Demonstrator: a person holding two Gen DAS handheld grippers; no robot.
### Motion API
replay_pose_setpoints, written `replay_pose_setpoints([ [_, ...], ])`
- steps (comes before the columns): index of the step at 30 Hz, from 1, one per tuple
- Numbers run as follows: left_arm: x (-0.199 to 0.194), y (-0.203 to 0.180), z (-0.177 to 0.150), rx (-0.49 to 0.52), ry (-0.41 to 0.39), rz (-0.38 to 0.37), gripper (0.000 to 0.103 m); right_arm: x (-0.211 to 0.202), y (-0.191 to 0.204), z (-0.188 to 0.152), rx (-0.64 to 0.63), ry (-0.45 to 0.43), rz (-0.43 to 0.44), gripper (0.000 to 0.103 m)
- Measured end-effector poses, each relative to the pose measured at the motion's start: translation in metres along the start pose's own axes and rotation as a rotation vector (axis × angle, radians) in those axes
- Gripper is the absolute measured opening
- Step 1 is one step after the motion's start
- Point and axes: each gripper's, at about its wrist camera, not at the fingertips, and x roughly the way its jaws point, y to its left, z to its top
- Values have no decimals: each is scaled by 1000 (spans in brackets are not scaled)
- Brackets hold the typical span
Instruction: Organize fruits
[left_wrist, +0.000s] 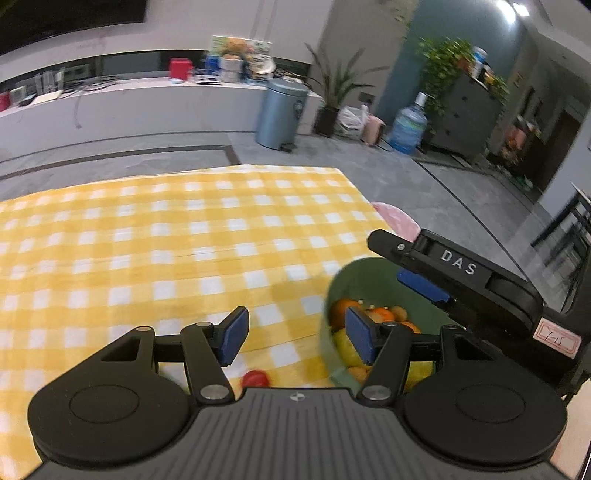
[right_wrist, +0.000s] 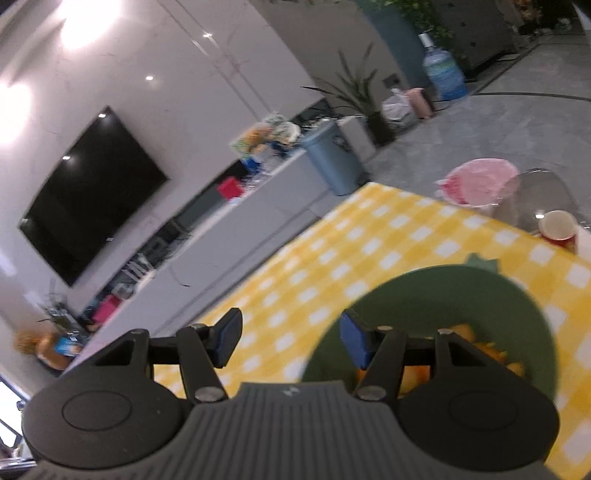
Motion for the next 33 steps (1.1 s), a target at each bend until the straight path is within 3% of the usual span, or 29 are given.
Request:
replay_pose_setpoints([
  [10, -44, 47, -27, -133, -25, 91, 70, -6, 36, -49, -165, 41, 106, 57],
  [17, -59, 80, -52, -220, -33, 144, 70, -8, 60, -89, -256, 135, 164, 57],
  [24, -58, 106, -80, -287, 6, 178, 70, -4, 65, -103, -282, 182, 108, 57],
  [30, -39, 137, -109, -374, 80, 174, 70, 14, 67, -117, -302, 323, 129, 57],
  [33, -31, 155, -121, -412, 107, 180, 70, 24, 81, -135, -428, 411, 128, 57],
])
